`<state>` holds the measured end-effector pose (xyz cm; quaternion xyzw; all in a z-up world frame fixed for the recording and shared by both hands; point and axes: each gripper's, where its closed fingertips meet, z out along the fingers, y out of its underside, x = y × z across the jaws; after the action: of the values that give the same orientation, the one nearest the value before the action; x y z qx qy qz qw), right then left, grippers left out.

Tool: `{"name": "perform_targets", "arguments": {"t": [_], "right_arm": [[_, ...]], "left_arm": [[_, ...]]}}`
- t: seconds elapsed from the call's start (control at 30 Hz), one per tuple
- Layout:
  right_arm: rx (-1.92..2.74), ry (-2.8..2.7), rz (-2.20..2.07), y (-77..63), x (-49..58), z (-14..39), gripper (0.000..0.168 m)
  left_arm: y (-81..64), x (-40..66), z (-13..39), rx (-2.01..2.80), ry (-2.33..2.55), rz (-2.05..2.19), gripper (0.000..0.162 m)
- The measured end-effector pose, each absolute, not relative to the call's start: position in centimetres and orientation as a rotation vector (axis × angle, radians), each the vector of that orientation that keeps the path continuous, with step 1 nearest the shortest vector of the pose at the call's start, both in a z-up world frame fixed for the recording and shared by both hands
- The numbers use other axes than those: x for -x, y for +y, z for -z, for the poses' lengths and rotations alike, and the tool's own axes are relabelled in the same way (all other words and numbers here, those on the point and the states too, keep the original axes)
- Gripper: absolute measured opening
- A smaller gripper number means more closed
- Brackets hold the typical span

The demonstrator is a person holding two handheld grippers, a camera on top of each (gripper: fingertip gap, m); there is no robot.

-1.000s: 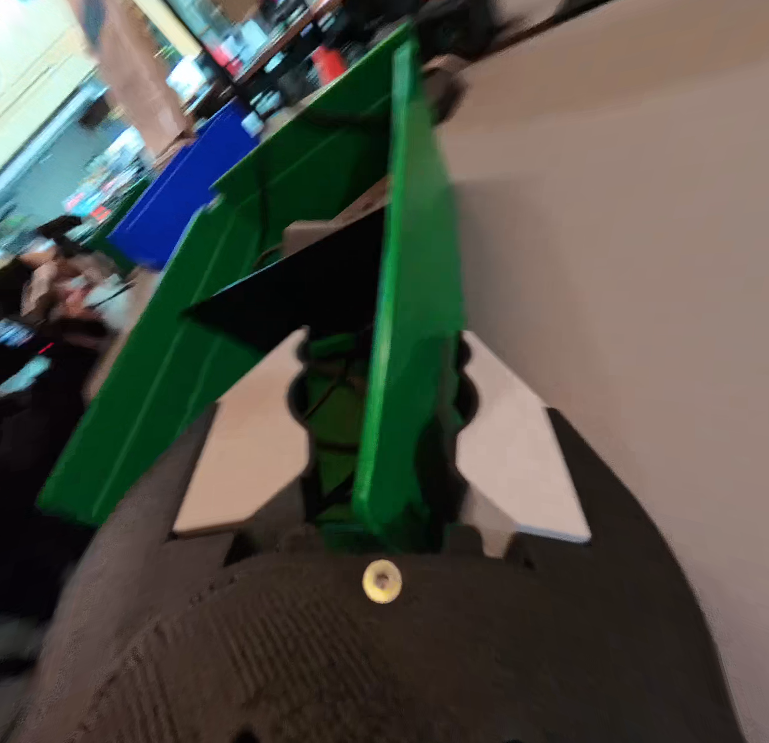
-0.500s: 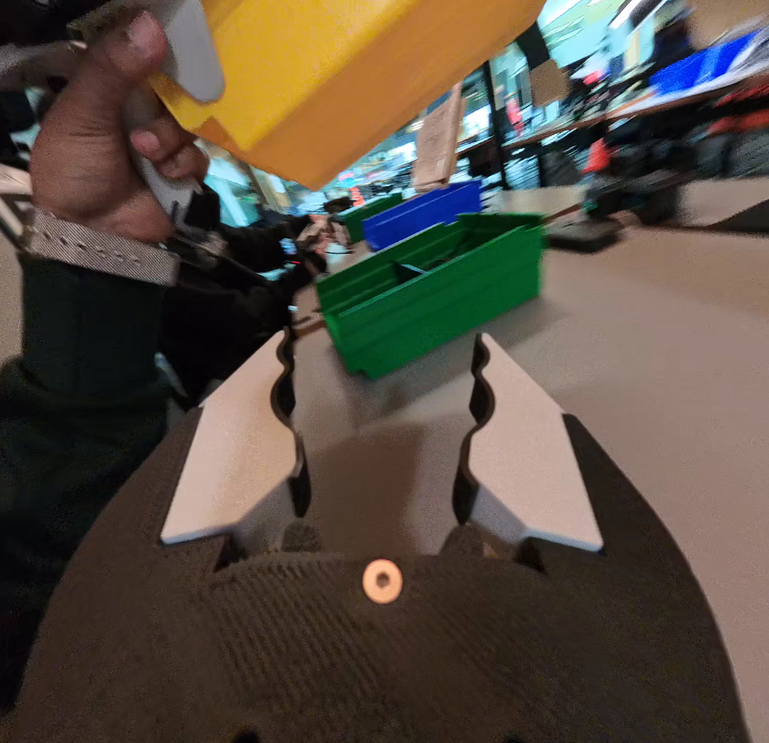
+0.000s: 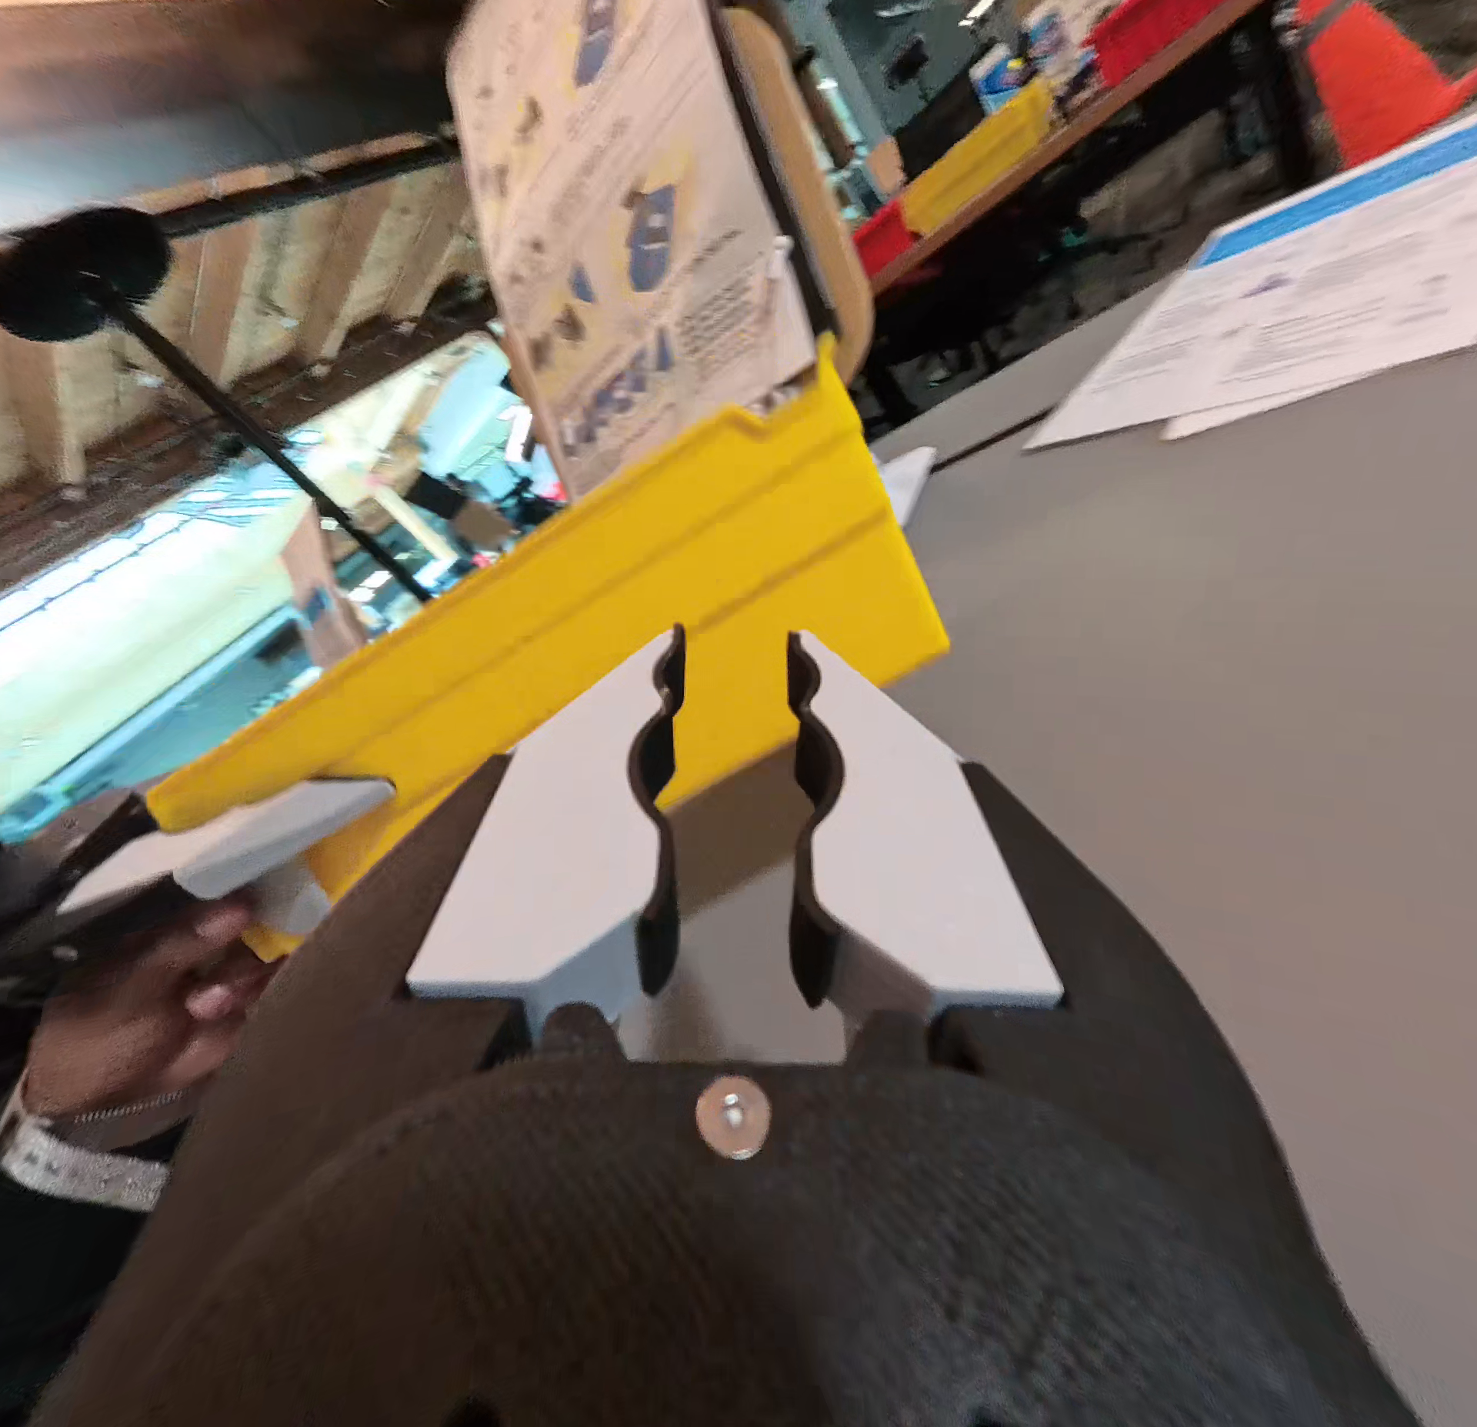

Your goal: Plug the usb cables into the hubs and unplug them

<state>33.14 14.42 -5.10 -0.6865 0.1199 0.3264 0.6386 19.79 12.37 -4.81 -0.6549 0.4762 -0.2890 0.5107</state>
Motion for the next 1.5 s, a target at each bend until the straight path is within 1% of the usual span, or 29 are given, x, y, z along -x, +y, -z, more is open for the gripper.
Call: {"name": "perform_targets", "arguments": {"t": [0.1,0.27,0.53,0.67,0.8,0.87,0.97,1.03,1.1,1.17,1.23,1.27,1.3,1.33,1.43,1.5], "right_arm": [[1.559,0.309,-0.67,12.9,-34.7,5.5,0.025],[1.626,0.273,-0.542,11.0,-33.9,6.9,0.037],[1.753,-0.002,-0.531,10.9,-26.6,8.7,0.059],[1.738,-0.061,-0.577,11.1,-24.5,8.5,0.069],[1.762,-0.057,-0.593,11.2,-24.4,9.0,0.075],[1.742,-0.033,-0.608,11.1,-24.8,8.6,0.076],[1.708,0.011,-0.607,11.1,-26.0,7.9,0.078],[1.697,0.03,-0.601,11.2,-26.6,7.7,0.079],[1.701,0.02,-0.588,11.5,-26.5,7.7,0.082],[1.722,-0.028,-0.545,12.0,-25.5,7.9,0.087],[1.769,-0.104,-0.467,12.5,-23.9,8.6,0.1],[1.793,-0.146,-0.423,12.7,-22.9,9.0,0.109],[1.812,-0.179,-0.375,12.9,-22.0,9.4,0.121],[1.829,-0.197,-0.325,13.2,-21.3,9.8,0.13],[1.91,-0.218,-0.255,13.6,-19.6,11.4,0.141],[1.935,-0.211,-0.237,13.8,-19.4,12.0,0.149]], "left_arm": [[12.5,-21.4,7.1,1.518,1.186,0.607,0.004],[13.3,-23.2,8.3,1.522,1.189,0.643,0.005],[13.1,-24.8,11.3,1.538,1.263,0.669,0.004],[12.6,-25.1,12.3,1.54,1.258,0.696,0.008],[11.6,-25.5,12.8,1.543,1.298,0.747,0.02],[10.7,-25.6,12.6,1.554,1.318,0.831,0.037],[9.6,-25.3,10.4,1.543,1.289,1.051,0.074],[10.2,-24.3,8.3,1.516,1.246,1.148,0.085],[12.9,-22.5,6.2,1.5,1.143,1.14,0.09],[17.2,-19.7,4.7,1.493,0.971,1.056,0.091],[21.0,-16.3,3.9,1.494,0.827,0.964,0.089],[22.9,-14.6,4.1,1.516,0.765,0.888,0.083],[24.8,-12.9,5.0,1.555,0.72,0.789,0.076],[26.3,-11.7,6.4,1.604,0.705,0.699,0.079],[27.8,-10.3,11.9,1.815,0.753,0.585,0.091],[26.9,-11.2,13.5,1.893,0.787,0.653,0.095]]}}
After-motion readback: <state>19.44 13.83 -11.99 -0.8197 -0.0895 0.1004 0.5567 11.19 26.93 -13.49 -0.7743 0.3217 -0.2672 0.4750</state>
